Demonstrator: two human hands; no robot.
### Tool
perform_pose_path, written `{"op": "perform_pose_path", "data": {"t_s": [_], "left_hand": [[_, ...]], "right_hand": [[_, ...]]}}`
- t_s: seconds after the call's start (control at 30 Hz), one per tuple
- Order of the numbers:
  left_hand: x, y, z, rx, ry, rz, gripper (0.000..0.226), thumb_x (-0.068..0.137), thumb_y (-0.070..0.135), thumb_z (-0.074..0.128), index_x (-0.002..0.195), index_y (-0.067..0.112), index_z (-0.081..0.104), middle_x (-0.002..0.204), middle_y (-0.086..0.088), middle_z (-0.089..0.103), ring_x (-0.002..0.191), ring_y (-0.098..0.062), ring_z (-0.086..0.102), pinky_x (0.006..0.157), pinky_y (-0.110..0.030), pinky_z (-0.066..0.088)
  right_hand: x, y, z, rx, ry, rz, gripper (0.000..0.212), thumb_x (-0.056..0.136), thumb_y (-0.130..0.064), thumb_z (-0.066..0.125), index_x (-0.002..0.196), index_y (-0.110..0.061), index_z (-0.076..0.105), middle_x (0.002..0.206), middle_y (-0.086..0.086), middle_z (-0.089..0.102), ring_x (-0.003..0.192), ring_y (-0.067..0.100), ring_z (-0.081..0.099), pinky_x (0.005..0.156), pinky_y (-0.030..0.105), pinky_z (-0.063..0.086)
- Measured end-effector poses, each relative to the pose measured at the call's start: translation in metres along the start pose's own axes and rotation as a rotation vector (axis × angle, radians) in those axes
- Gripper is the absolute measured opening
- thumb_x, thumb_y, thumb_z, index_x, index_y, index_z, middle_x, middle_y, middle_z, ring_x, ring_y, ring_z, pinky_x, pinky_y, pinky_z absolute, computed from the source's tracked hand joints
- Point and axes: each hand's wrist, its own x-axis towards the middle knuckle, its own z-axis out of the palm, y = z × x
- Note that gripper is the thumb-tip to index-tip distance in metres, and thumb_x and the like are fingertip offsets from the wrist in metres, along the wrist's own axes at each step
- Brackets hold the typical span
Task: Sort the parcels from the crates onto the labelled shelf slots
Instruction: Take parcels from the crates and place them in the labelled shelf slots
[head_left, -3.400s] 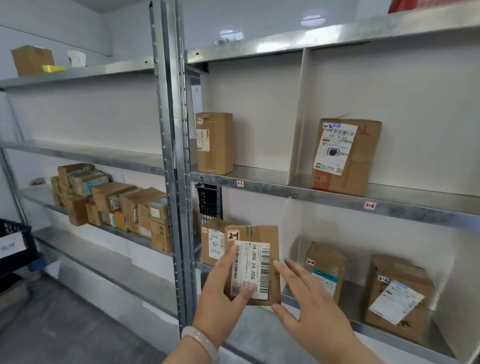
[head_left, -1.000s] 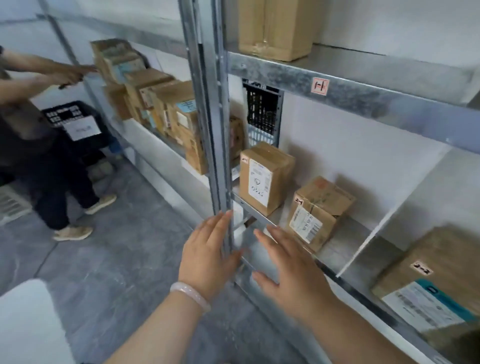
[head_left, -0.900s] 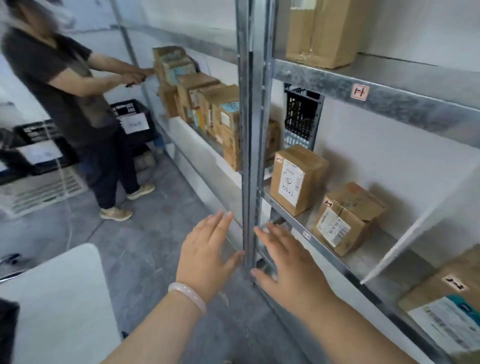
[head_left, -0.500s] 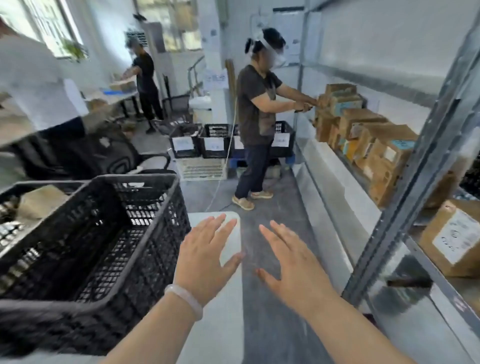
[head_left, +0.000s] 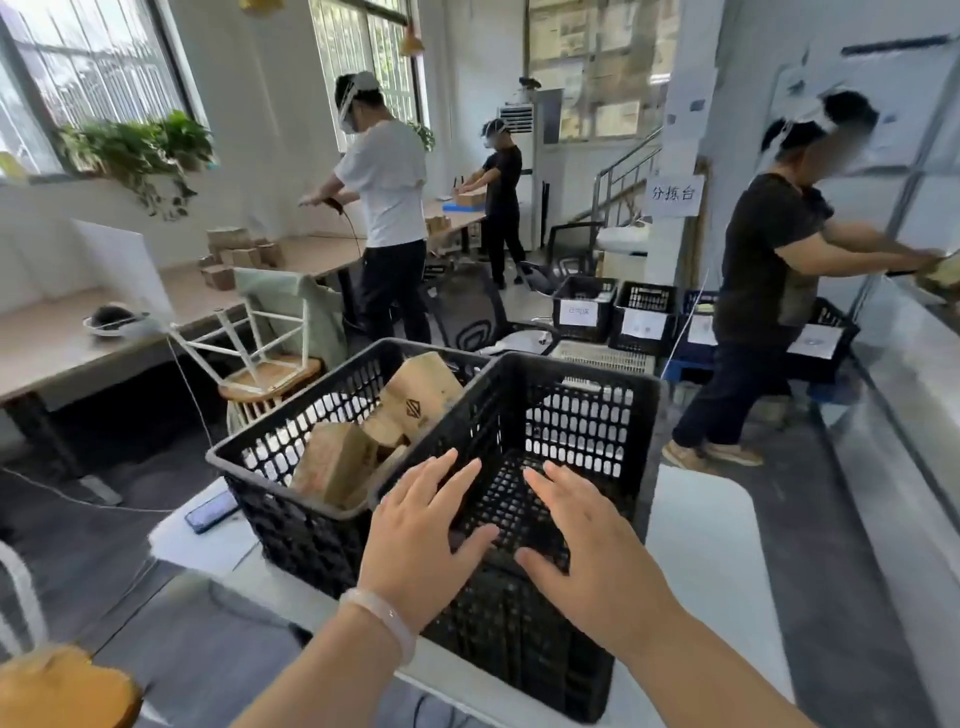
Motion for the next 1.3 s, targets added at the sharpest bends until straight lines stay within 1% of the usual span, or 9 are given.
{"op": "perform_pose_path", "data": {"t_s": [0.17,0.3,0.43,0.57,0.67,0.87,1.0,1.2,1.3], "left_hand": [[0.009,-0.084,-0.021,0.011,0.003,-0.055,0.065,0.086,0.051,0.068,0.144,0.029,0.050,0.150,0.005,0.046,0.139,-0.018,0.040,0.113,-0.032,0.025],[0.028,-0.125,-0.020,-0.041,0.005,-0.120,0.063,0.086,0.049,0.069,0.143,0.031,0.049,0.149,0.008,0.045,0.138,-0.016,0.039,0.111,-0.027,0.021],[0.056,-0.151,0.000,-0.096,-0.030,-0.169,0.066,0.089,0.057,0.059,0.148,0.038,0.038,0.154,0.014,0.035,0.142,-0.010,0.028,0.111,-0.021,0.012],[0.087,-0.181,0.024,-0.140,-0.069,-0.225,0.066,0.090,0.059,0.054,0.149,0.045,0.030,0.156,0.018,0.028,0.145,-0.009,0.021,0.117,-0.027,0.016],[0.109,-0.205,0.035,-0.193,-0.086,-0.307,0.065,0.090,0.054,0.059,0.148,0.048,0.030,0.156,0.019,0.029,0.144,-0.010,0.022,0.119,-0.033,0.023],[0.151,-0.238,0.058,-0.279,-0.092,-0.438,0.066,0.088,0.056,0.061,0.147,0.045,0.034,0.153,0.017,0.033,0.141,-0.008,0.027,0.110,-0.024,0.021],[0.176,-0.262,0.081,-0.320,-0.149,-0.442,0.068,0.089,0.057,0.060,0.149,0.042,0.033,0.153,0.017,0.033,0.141,-0.005,0.029,0.109,-0.021,0.021],[0.231,-0.308,0.122,-0.404,-0.253,-0.467,0.069,0.088,0.059,0.059,0.150,0.038,0.034,0.157,0.011,0.030,0.145,-0.010,0.025,0.117,-0.031,0.022],[0.264,-0.333,0.140,-0.486,-0.286,-0.424,0.072,0.085,0.060,0.062,0.149,0.038,0.036,0.154,0.013,0.033,0.141,-0.005,0.029,0.113,-0.025,0.021]], "right_hand": [[0.052,-0.042,0.047,0.051,-0.005,0.001,0.072,0.089,-0.060,0.048,0.149,-0.048,0.010,0.156,-0.021,0.015,0.138,-0.013,-0.005,0.111,0.016,0.002],[0.089,-0.042,0.060,0.054,0.016,0.052,0.072,0.089,-0.057,0.052,0.149,-0.046,0.015,0.155,-0.018,0.020,0.143,-0.004,0.006,0.114,0.020,0.009],[0.133,-0.036,0.073,0.043,0.031,0.075,0.070,0.089,-0.057,0.051,0.149,-0.044,0.016,0.155,-0.018,0.021,0.142,-0.005,0.007,0.112,0.018,0.008],[0.172,-0.025,0.099,0.078,-0.018,0.065,0.071,0.090,-0.055,0.052,0.149,-0.043,0.016,0.156,-0.016,0.021,0.144,-0.001,0.009,0.116,0.023,0.011],[0.200,-0.014,0.117,0.101,-0.052,0.085,0.071,0.091,-0.055,0.052,0.150,-0.042,0.016,0.156,-0.016,0.020,0.143,-0.001,0.009,0.115,0.020,0.009],[0.247,0.004,0.142,0.141,-0.077,0.123,0.071,0.090,-0.054,0.054,0.150,-0.042,0.018,0.155,-0.017,0.021,0.143,-0.002,0.011,0.116,0.023,0.013],[0.262,0.011,0.159,0.151,-0.109,0.163,0.071,0.091,-0.053,0.054,0.150,-0.043,0.017,0.155,-0.019,0.021,0.142,-0.003,0.011,0.117,0.024,0.016],[0.289,0.008,0.180,0.093,-0.080,0.263,0.069,0.090,-0.054,0.054,0.147,-0.049,0.016,0.152,-0.028,0.018,0.139,-0.011,0.007,0.111,0.013,0.010],[0.307,0.002,0.190,0.044,-0.049,0.345,0.068,0.090,-0.053,0.055,0.147,-0.048,0.019,0.151,-0.028,0.019,0.137,-0.015,0.006,0.107,0.007,0.006]]}}
